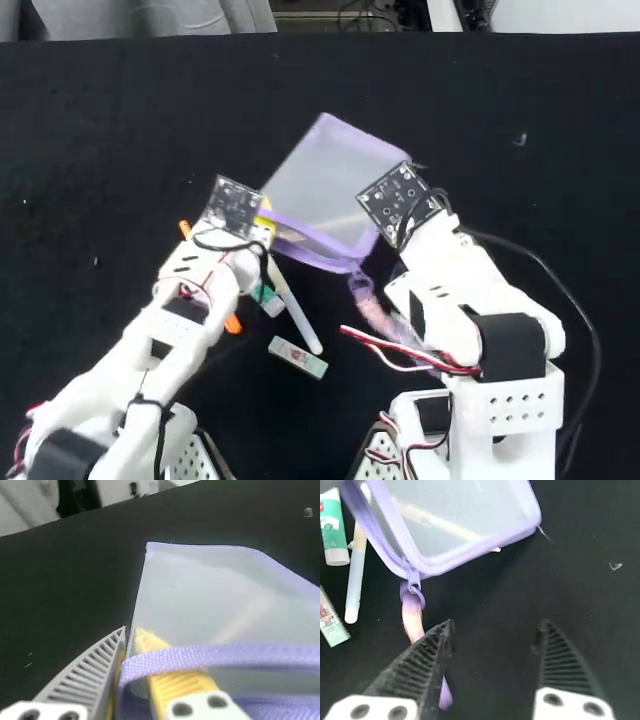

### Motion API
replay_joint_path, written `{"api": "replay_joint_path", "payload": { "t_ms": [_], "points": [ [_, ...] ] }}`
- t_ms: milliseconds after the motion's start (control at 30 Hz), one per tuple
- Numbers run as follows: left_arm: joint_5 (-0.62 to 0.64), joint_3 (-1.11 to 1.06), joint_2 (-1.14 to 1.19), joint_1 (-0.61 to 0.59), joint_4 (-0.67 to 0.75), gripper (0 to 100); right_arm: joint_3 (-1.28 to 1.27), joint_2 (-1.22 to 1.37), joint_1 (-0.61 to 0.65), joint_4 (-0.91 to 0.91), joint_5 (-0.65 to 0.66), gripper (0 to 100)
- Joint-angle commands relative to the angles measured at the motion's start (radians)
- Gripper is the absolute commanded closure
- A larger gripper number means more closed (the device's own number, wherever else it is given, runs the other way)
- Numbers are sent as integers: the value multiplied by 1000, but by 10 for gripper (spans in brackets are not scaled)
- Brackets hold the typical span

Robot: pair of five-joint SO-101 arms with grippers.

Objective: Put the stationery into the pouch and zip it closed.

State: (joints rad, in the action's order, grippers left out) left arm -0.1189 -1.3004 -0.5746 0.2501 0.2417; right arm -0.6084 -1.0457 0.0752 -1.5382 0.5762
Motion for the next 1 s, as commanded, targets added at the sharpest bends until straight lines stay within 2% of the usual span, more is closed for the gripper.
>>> {"api": "replay_joint_path", "payload": {
  "t_ms": [0,133,333,533,733,967],
  "points": [
    [20,125,-149,-53,-235,973,1,-21,-14,49,5,724],
    [101,229,-265,-134,-466,973,2,-21,-12,51,5,723],
    [107,390,-328,-252,-709,973,-19,-13,-8,126,5,723],
    [112,565,-328,-381,-942,973,-84,-12,143,146,74,723],
    [115,641,-328,-573,-997,973,-65,59,224,147,100,724],
    [126,636,-327,-705,-991,972,42,389,226,250,132,724]
  ]
}}
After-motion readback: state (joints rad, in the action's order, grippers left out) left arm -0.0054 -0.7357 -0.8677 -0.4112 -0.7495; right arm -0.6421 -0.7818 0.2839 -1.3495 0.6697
